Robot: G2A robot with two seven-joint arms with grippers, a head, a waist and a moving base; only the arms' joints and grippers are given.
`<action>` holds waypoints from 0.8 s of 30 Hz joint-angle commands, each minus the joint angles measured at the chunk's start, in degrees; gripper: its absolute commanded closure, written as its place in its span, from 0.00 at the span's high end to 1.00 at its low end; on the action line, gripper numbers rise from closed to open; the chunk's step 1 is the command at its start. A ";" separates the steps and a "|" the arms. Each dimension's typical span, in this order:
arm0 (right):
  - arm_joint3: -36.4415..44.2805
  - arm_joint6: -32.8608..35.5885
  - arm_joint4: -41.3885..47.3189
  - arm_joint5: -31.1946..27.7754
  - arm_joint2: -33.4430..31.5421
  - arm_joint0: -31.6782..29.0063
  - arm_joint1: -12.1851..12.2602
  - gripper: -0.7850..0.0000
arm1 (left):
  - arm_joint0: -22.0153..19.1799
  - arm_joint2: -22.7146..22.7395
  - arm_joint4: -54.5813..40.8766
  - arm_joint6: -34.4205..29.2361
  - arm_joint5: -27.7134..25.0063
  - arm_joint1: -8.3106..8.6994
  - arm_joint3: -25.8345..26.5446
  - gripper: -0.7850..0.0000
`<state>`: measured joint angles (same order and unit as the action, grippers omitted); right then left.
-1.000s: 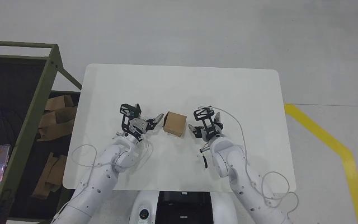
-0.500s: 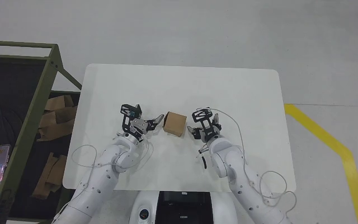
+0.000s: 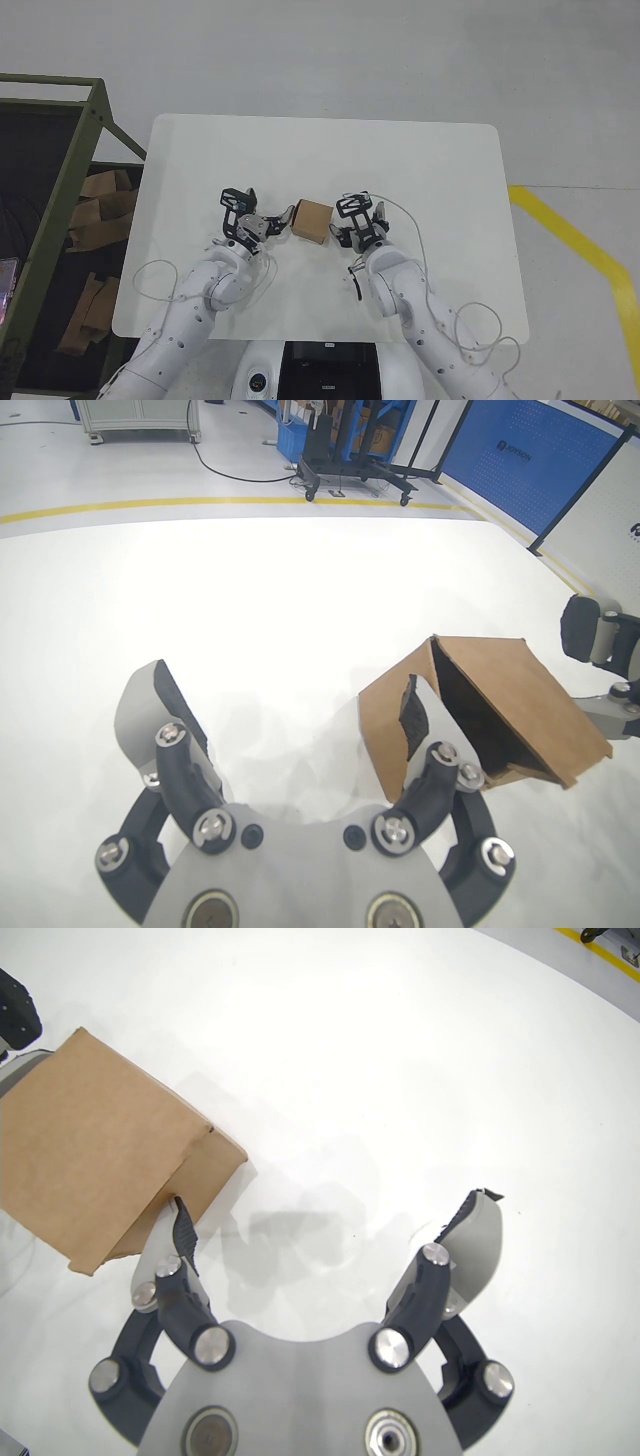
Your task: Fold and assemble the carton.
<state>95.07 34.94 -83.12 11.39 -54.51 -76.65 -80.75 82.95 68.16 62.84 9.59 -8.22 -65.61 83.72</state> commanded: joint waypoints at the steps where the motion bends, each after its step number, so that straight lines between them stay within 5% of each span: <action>1: -0.12 -0.17 0.10 0.08 -0.01 0.05 -0.09 1.00 | 0.03 -0.12 0.41 0.03 -0.27 -0.06 0.04 1.00; 24: -0.34 -0.55 -0.16 -0.39 -0.88 -0.30 -0.68 1.00 | -1.85 1.39 -0.81 1.62 -0.13 -1.00 -2.75 1.00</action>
<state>94.72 34.37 -83.25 11.04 -55.35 -76.94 -81.42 81.24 69.57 62.04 11.22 -8.38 -66.55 81.12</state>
